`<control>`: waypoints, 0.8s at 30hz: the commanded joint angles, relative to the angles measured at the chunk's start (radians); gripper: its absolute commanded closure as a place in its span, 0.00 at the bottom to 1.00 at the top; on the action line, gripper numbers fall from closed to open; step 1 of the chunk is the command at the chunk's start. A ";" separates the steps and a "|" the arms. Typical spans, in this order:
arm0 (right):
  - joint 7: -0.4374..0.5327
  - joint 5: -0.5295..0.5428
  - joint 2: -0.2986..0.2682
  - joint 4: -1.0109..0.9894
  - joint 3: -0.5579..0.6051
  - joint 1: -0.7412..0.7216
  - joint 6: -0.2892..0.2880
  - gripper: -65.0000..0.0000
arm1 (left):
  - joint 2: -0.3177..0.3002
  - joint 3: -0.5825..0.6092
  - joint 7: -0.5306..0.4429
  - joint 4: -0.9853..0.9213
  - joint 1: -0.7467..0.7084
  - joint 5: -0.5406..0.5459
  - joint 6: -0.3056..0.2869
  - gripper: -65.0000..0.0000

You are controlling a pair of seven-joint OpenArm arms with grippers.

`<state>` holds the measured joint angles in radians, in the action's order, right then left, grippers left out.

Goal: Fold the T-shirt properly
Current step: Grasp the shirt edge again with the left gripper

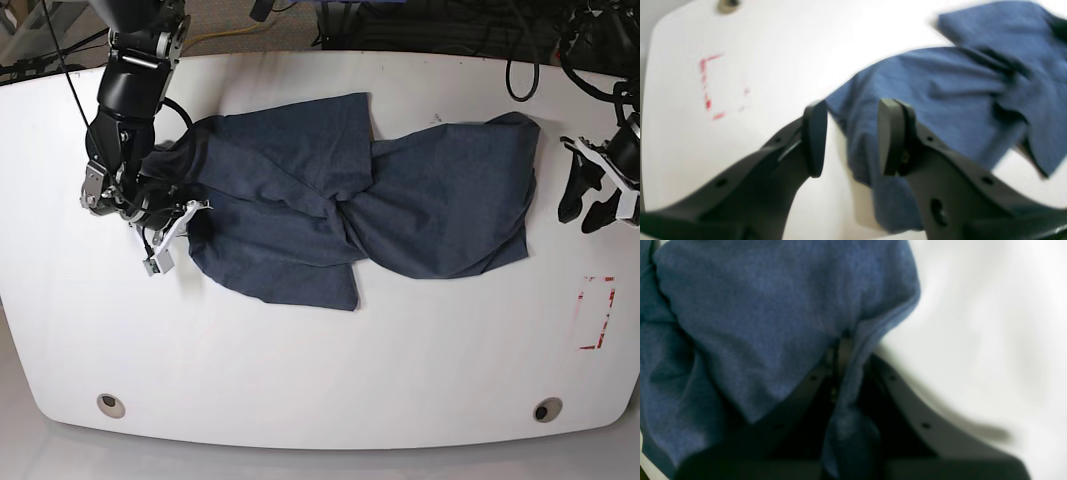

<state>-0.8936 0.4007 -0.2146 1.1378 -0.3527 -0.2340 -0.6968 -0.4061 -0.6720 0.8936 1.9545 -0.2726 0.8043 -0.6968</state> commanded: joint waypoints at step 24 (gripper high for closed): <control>0.015 0.014 -0.006 0.015 -0.003 -0.021 -0.001 1.00 | 0.276 0.016 0.114 -0.283 0.431 -0.701 0.010 0.21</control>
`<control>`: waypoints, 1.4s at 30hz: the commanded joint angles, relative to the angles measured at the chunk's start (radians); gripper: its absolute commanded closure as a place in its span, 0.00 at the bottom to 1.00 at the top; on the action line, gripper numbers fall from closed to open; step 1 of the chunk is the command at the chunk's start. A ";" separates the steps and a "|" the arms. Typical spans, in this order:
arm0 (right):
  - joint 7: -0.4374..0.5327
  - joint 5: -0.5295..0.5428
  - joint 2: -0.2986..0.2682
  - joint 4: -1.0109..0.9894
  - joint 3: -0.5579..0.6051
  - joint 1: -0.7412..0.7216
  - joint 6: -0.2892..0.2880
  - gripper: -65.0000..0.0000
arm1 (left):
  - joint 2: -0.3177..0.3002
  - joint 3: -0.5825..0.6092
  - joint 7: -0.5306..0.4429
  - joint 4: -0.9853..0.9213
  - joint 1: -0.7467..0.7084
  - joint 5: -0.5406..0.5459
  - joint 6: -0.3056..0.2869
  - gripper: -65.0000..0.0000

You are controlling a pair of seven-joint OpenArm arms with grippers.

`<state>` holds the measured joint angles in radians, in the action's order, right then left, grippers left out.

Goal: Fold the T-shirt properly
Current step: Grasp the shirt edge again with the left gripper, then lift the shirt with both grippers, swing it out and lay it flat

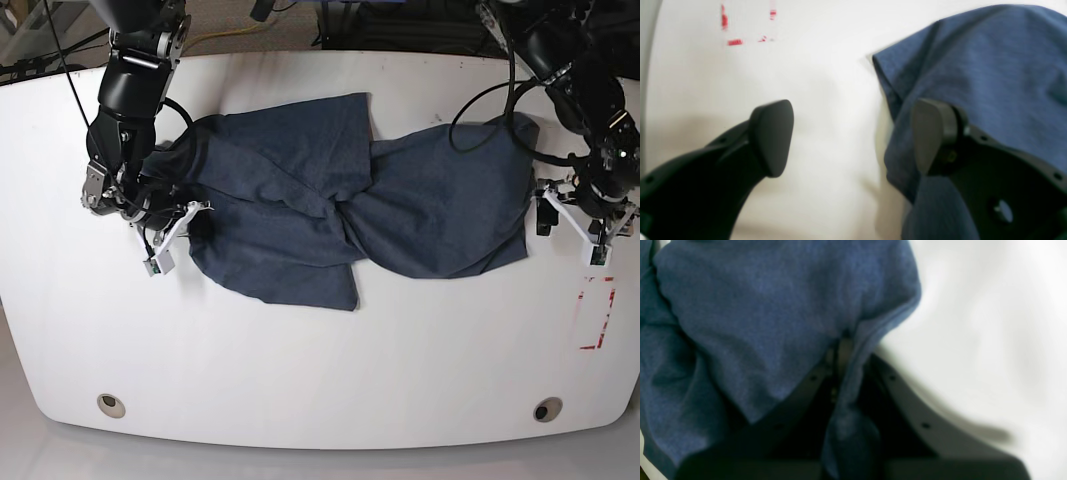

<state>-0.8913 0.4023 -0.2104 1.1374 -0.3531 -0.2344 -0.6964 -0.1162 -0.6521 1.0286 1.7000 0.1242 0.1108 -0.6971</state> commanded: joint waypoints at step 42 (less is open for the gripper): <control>0.013 0.013 -0.008 0.014 -0.002 -0.021 -0.002 1.00 | -0.010 0.004 -0.255 -0.653 0.196 -0.010 0.064 0.50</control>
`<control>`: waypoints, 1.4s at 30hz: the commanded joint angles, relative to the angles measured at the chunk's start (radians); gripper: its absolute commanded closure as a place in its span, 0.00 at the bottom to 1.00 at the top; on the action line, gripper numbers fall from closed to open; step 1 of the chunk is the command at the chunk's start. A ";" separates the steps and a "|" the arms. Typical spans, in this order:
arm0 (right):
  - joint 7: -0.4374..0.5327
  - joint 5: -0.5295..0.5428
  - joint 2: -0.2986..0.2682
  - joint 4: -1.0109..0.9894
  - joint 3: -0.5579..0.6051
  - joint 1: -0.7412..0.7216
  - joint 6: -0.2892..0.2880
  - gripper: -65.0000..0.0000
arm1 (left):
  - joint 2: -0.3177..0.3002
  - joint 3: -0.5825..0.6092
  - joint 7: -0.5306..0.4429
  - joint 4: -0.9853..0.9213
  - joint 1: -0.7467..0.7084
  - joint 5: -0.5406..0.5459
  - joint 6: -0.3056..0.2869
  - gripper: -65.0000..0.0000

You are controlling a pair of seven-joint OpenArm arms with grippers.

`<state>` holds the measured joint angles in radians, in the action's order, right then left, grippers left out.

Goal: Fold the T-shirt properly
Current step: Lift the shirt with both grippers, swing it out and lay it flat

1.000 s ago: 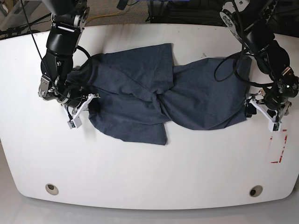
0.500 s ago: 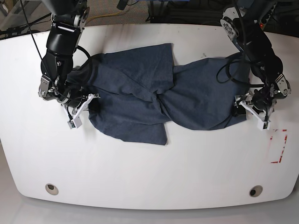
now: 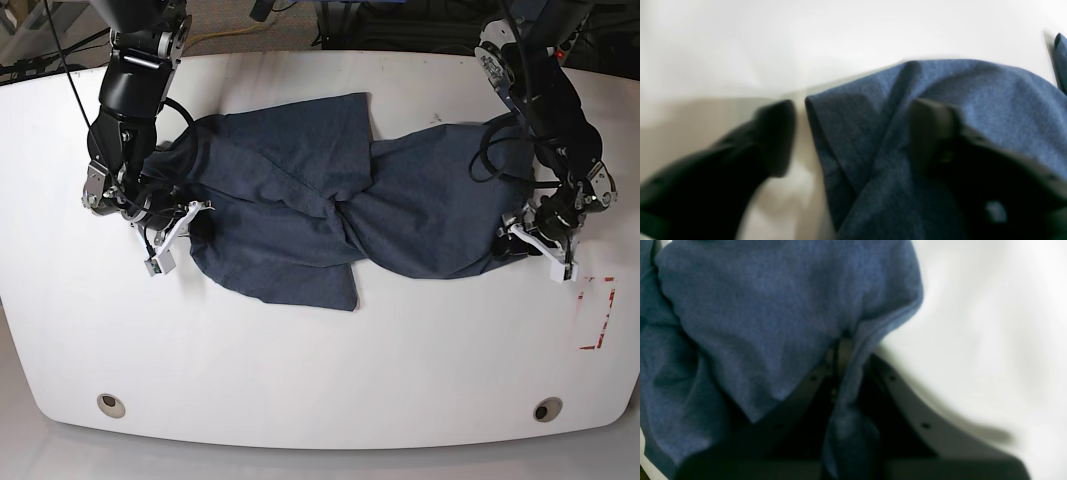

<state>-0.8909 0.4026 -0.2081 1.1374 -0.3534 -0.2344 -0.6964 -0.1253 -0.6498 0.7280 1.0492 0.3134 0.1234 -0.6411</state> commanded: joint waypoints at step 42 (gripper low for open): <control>-0.187 0.015 -0.072 0.316 0.003 -0.360 -0.002 1.00 | -0.030 0.092 0.361 0.808 0.085 -0.023 0.004 1.00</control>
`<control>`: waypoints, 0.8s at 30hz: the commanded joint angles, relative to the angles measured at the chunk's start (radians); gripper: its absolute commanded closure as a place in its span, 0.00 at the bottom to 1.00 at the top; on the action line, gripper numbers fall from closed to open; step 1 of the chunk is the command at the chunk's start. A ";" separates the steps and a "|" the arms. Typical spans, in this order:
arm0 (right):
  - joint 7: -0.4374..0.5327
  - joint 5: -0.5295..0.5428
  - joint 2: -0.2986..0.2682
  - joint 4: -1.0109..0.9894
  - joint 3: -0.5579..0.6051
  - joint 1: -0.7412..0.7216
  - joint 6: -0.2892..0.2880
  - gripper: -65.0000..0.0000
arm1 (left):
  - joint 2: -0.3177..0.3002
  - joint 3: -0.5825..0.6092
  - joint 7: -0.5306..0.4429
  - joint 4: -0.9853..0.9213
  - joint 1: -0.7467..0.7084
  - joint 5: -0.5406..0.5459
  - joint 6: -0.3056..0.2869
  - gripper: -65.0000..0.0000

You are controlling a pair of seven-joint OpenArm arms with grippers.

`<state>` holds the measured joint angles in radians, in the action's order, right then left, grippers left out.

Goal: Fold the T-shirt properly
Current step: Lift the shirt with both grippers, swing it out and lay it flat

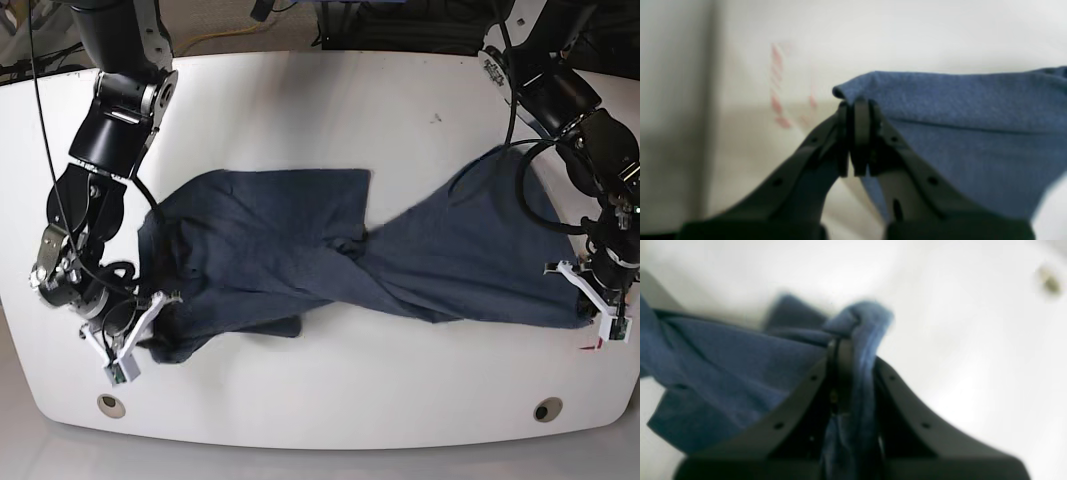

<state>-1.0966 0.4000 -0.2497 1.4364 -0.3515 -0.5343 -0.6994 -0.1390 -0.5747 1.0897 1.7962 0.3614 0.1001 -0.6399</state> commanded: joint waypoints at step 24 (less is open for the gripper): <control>-0.044 0.024 -0.193 -0.107 0.177 -0.551 0.001 1.00 | -0.182 0.043 0.114 0.176 0.305 0.000 -0.018 1.00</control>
<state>-1.1477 0.4191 -0.4347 1.3144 -0.1692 -1.0557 -0.6998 -0.3088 -0.5339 1.2255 1.9591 0.6605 0.1013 -0.6460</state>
